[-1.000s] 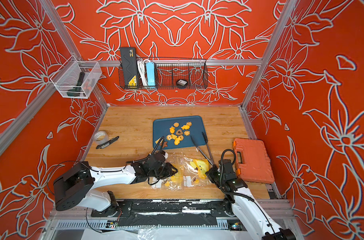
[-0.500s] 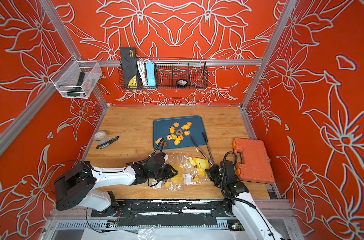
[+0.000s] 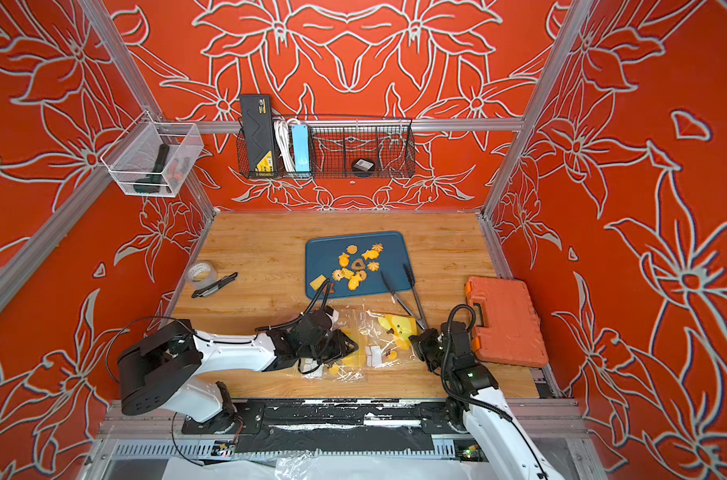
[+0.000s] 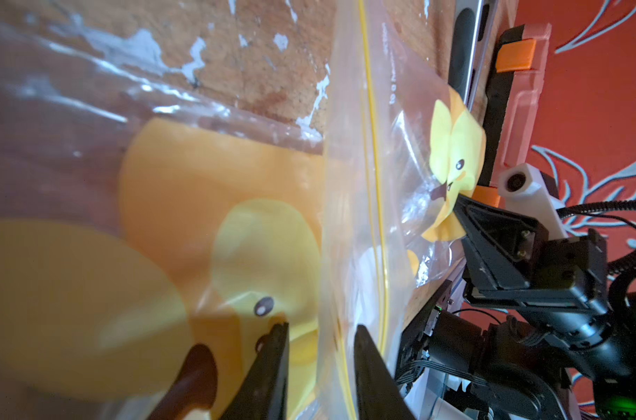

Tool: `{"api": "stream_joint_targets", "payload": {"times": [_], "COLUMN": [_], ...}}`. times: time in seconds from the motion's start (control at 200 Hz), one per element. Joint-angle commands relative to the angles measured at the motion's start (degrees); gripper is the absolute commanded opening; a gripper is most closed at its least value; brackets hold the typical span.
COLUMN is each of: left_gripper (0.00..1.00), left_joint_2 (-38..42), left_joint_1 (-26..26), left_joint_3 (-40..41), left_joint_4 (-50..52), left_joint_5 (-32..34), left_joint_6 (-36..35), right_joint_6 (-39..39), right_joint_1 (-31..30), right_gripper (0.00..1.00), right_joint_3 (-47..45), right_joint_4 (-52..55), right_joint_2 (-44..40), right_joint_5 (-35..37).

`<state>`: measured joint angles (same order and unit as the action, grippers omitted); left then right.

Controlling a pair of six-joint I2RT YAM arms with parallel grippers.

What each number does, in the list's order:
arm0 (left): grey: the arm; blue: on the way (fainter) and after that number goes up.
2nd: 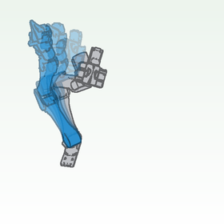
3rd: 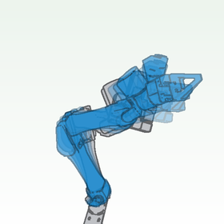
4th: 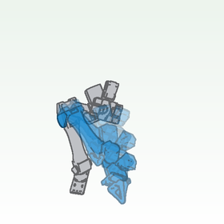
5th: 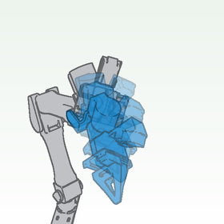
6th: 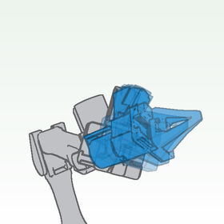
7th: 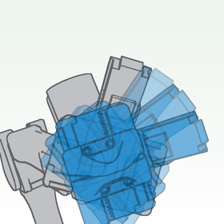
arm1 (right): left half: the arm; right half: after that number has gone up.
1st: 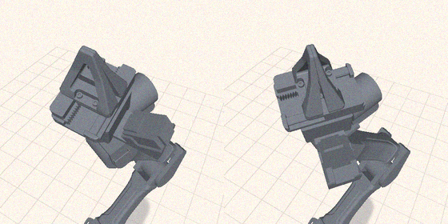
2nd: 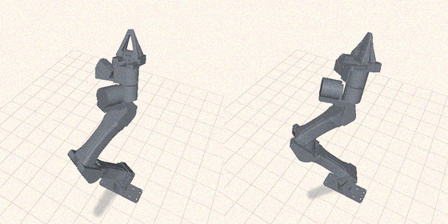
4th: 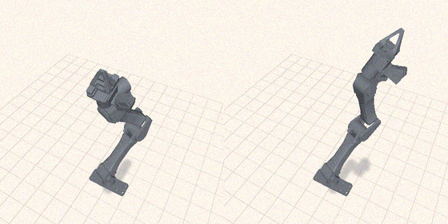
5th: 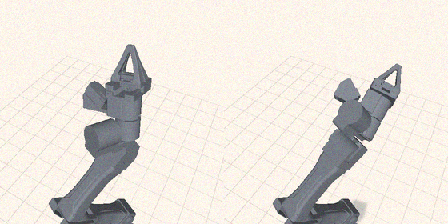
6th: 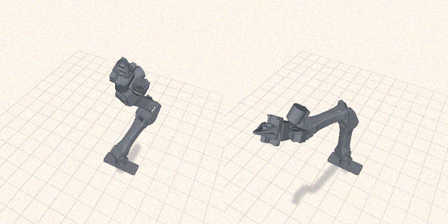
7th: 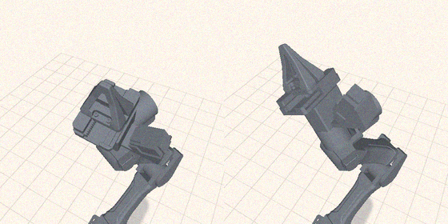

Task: Put the cookies into a resealable bag to prevent moisture
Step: Pick up the ziploc bag from the center of the board.

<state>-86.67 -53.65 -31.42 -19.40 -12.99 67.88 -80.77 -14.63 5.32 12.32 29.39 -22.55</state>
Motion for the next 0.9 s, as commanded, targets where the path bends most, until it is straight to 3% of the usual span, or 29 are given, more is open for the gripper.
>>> {"api": "stream_joint_targets", "payload": {"times": [0.0, 0.4, 0.691, 0.801, 0.896], "left_gripper": [0.29, 0.24, 0.11, 0.0, 0.0], "left_joint_2": [-1.0, -2.9, -0.9, 1.3, 4.0], "left_joint_1": [-0.2, -0.9, -0.9, -0.9, -0.9], "left_joint_3": [-1.0, -1.0, -1.4, -1.7, -2.4], "left_joint_4": [-4.1, -6.8, -2.8, -0.1, 3.4], "left_joint_5": [-0.8, -1.5, 1.1, 2.9, 5.3], "left_joint_6": [1.2, 2.2, 1.2, 0.2, -1.5], "right_joint_6": [-1.5, -2.2, -1.5, -0.5, 1.7], "right_joint_1": [0.2, 0.1, 0.2, 0.2, 0.2], "right_gripper": [0.0, 0.0, 0.0, 0.0, 0.0], "right_joint_3": [-2.8, -3.0, -3.0, -2.1, -0.5], "right_joint_4": [2.8, 2.8, 3.6, 4.0, 3.8], "right_joint_2": [-0.9, -1.5, -1.9, -1.9, -1.3], "right_joint_5": [0.9, 0.7, 1.3, 2.2, 2.4]}}
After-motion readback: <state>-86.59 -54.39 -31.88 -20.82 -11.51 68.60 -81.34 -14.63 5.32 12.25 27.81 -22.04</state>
